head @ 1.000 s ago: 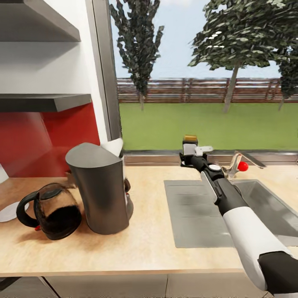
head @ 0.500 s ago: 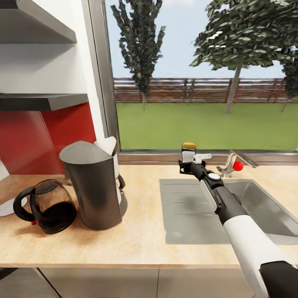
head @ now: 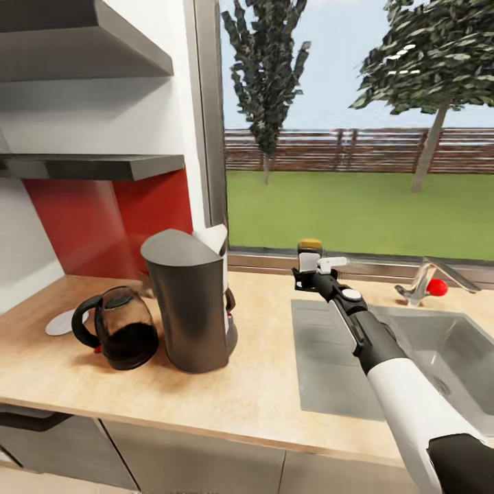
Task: Set up a coffee station on the kitchen countertop: keep the coffee maker on the countertop, move the bottle of coffee from the kitchen shelf to the counter next to the coffee maker, place a paper coffee filter on top of the coffee maker, put the saucer next to the coffee maker with the coffee cup on the saucer, and place the electric kettle next to the coffee maker.
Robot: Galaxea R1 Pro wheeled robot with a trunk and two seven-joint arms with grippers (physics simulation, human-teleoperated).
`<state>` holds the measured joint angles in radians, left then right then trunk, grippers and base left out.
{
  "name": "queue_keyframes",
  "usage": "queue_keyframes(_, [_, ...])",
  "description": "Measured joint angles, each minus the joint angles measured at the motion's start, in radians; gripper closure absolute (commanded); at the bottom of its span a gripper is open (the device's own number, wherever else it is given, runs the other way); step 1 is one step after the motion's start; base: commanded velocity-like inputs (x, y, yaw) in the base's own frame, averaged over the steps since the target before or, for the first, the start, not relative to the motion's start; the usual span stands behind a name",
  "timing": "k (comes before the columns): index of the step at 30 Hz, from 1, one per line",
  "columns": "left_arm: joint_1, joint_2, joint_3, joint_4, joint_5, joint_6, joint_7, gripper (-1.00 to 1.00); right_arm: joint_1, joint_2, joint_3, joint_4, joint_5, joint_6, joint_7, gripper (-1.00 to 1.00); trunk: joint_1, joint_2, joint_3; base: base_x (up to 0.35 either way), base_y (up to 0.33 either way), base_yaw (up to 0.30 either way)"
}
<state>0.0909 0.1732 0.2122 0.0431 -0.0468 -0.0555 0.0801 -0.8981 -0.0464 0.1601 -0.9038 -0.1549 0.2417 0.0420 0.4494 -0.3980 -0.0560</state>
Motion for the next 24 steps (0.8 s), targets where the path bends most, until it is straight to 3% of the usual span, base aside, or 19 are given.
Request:
queue_keyframes(5, [0.000,0.000,0.000,0.000,0.000,-0.001,-0.001,-1.00,0.006,0.000,0.001,0.029,0.001,-0.012,-0.002,1.00,0.000,0.000,0.000,0.000,0.000,0.278])
queue_keyframes(11, [0.000,0.000,-0.001,0.000,0.000,-0.003,-0.002,-1.00,0.013,0.001,0.005,0.116,0.001,-0.121,-0.001,1.00,0.000,0.000,0.000,0.000,0.000,0.278])
queue_keyframes(17, [0.000,0.000,-0.001,-0.002,0.001,-0.004,-0.003,-1.00,0.015,0.002,0.079,0.210,0.001,-0.230,-0.005,1.00,0.000,0.000,0.000,0.000,0.000,0.250])
queue_keyframes(22, [0.000,0.000,0.001,-0.003,0.001,-0.004,-0.003,-1.00,0.015,0.017,0.094,0.227,0.002,-0.254,-0.008,1.00,0.000,0.000,0.000,0.000,0.000,0.069])
queue_keyframes(24, [0.000,0.000,0.001,-0.003,0.001,-0.005,-0.003,-1.00,0.016,0.020,0.094,0.253,0.004,-0.296,-0.009,1.00,0.000,0.000,0.000,0.000,0.000,0.009])
